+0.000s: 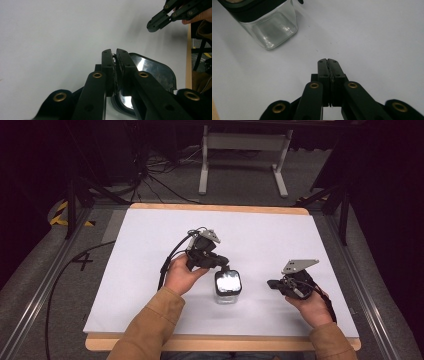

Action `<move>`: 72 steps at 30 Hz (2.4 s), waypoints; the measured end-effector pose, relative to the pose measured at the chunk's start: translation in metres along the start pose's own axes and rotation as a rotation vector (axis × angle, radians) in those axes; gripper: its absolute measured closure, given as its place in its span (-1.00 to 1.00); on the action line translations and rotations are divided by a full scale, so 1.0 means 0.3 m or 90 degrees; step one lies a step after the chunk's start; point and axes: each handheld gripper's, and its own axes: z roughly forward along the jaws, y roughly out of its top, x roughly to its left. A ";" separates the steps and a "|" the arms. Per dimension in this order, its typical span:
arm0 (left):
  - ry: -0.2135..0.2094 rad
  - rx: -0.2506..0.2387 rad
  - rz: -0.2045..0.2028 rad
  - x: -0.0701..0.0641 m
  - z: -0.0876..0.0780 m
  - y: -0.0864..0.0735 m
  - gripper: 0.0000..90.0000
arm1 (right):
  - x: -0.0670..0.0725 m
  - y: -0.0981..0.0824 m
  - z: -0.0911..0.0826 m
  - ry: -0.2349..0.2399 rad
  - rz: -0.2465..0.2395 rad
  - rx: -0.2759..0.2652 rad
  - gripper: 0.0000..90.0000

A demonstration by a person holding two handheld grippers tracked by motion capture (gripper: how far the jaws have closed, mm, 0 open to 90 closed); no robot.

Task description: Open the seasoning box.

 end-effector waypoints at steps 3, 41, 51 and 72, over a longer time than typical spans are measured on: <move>0.005 0.008 -0.005 0.005 0.012 -0.003 0.88 | -0.001 -0.002 0.006 0.004 0.002 0.001 0.98; -0.022 -0.010 -0.039 0.030 0.030 -0.015 0.98 | 0.164 0.099 0.047 0.100 -0.075 -0.032 0.99; -0.028 -0.012 -0.041 0.037 0.032 -0.017 0.98 | 0.193 0.115 0.055 0.120 -0.084 -0.044 0.99; 0.038 -0.084 -0.014 -0.048 -0.145 -0.017 0.94 | 0.197 0.139 0.043 0.128 -0.070 -0.113 1.00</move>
